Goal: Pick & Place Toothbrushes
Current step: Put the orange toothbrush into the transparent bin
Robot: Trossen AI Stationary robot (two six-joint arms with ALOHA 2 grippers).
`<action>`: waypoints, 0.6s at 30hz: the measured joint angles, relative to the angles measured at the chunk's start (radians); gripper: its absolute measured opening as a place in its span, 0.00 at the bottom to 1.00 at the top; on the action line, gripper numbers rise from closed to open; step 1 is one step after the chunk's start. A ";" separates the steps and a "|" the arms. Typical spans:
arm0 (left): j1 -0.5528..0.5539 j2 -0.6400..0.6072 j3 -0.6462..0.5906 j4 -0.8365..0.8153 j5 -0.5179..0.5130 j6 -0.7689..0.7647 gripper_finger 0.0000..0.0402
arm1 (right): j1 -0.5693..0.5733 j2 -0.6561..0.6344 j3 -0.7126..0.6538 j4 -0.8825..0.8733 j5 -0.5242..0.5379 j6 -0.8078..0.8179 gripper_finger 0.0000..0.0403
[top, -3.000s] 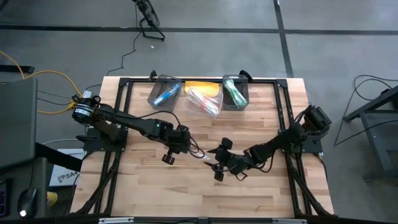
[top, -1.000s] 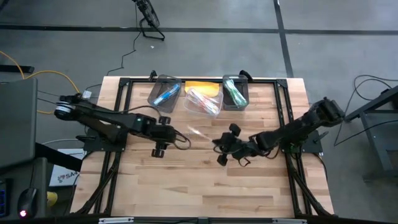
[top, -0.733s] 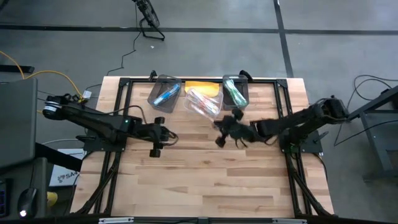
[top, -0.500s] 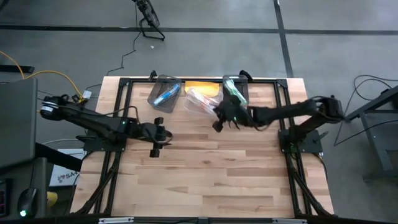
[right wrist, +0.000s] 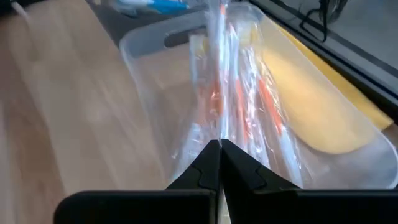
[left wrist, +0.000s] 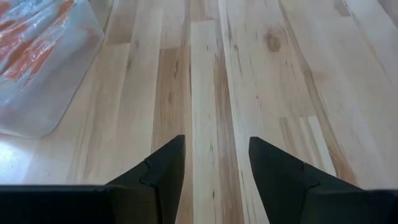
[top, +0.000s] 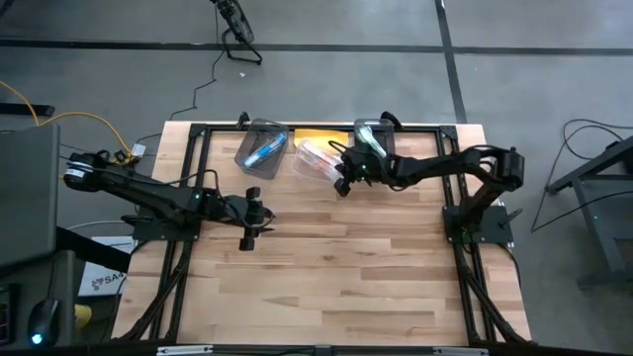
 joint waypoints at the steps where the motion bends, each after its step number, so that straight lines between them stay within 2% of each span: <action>1: 0.000 0.000 0.000 0.001 0.000 0.000 0.42 | -0.007 0.004 0.000 0.001 -0.002 0.002 0.01; 8: 0.000 0.000 0.000 0.002 0.000 -0.003 0.42 | -0.042 0.017 0.000 0.005 -0.008 0.081 0.01; 14: 0.000 0.000 0.000 0.002 0.000 -0.011 0.42 | -0.048 0.017 0.000 0.004 -0.038 0.088 0.01; 18: 0.000 0.000 0.000 0.000 0.000 -0.021 0.42 | -0.049 0.015 0.000 0.004 -0.029 0.103 0.04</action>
